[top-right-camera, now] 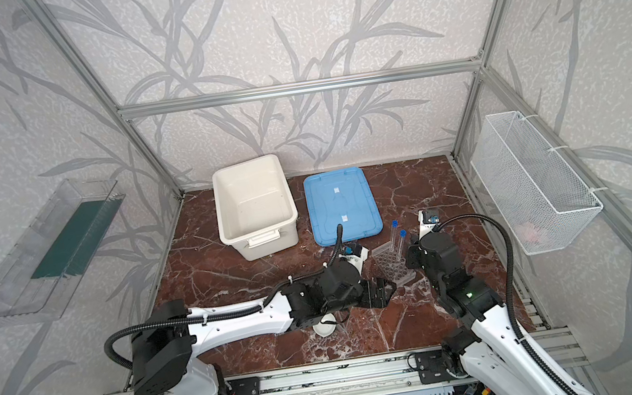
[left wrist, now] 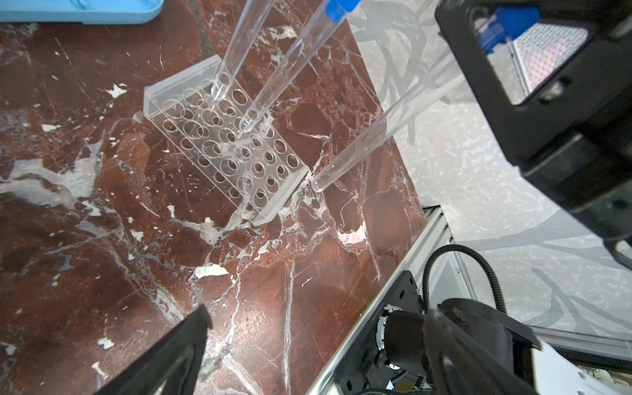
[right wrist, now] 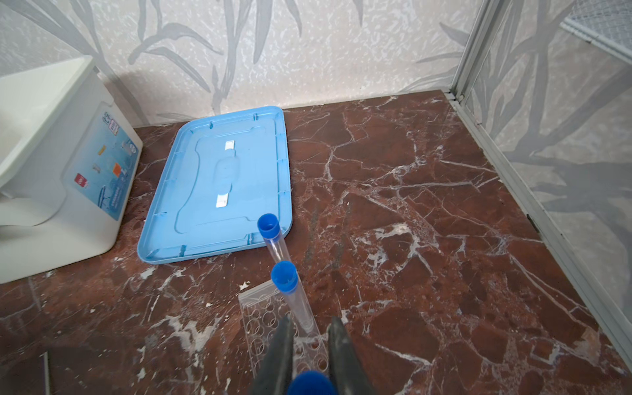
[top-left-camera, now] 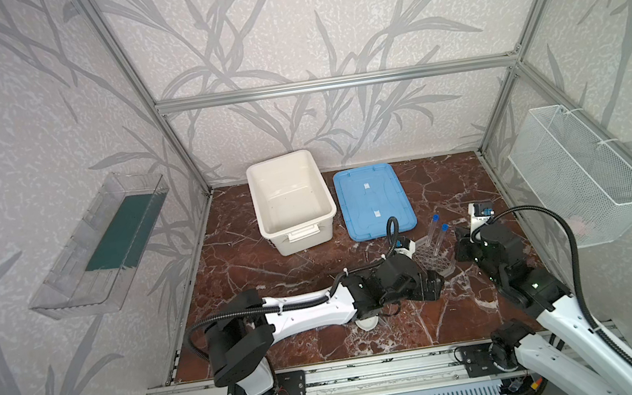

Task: Organize the chemistry lab equipment
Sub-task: 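Insert the third tube into a rack hole with the right gripper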

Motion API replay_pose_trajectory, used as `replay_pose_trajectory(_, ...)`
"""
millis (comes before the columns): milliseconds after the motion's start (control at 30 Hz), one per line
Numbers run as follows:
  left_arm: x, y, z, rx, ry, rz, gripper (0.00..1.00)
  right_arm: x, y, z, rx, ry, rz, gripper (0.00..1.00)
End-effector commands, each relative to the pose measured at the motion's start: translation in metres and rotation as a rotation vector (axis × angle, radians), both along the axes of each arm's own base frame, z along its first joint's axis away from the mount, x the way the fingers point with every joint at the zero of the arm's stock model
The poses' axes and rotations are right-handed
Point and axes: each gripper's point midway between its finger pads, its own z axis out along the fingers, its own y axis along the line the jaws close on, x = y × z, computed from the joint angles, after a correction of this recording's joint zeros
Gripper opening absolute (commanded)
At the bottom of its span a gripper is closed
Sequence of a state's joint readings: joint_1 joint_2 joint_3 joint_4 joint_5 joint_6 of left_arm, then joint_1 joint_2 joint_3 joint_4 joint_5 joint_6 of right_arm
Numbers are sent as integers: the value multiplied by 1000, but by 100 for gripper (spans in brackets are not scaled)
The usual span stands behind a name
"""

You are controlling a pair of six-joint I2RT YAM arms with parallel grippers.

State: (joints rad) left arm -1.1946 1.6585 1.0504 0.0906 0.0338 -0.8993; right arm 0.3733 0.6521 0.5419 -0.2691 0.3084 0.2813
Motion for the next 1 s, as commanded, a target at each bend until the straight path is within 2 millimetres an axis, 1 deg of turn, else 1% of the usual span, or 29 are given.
replay_pose_trajectory(0, 9, -13, 20, -69, -9, 7, 99, 14, -1, 28, -1, -158, -14, 19)
replay_pose_trajectory(100, 15, -15, 19, -91, 1, 14, 99, 17, -1, 25, -17, -197, -16, 19)
replay_pose_trajectory(233, 16, -17, 11, -57, -1, 3, 99, 20, 1, 23, -16, -237, -5, 19)
replay_pose_trajectory(333, 15, -19, 4, -46, 11, -2, 99, 23, 0, 14, -28, -226, -18, 19)
replay_pose_trajectory(533, 14, -23, -4, -35, 29, -14, 99, 29, -3, 4, -50, -220, -41, 19)
replay_pose_trajectory(700, 14, -22, -8, -17, 36, -12, 99, 25, -4, 1, -39, -211, -40, 19)
replay_pose_trajectory(867, 14, -24, -10, -21, 43, -16, 99, 26, -6, -12, -56, -186, -47, 19)
replay_pose_trajectory(967, 15, -22, -12, -11, 44, -8, 99, 27, -5, -19, -42, -164, -44, 19)
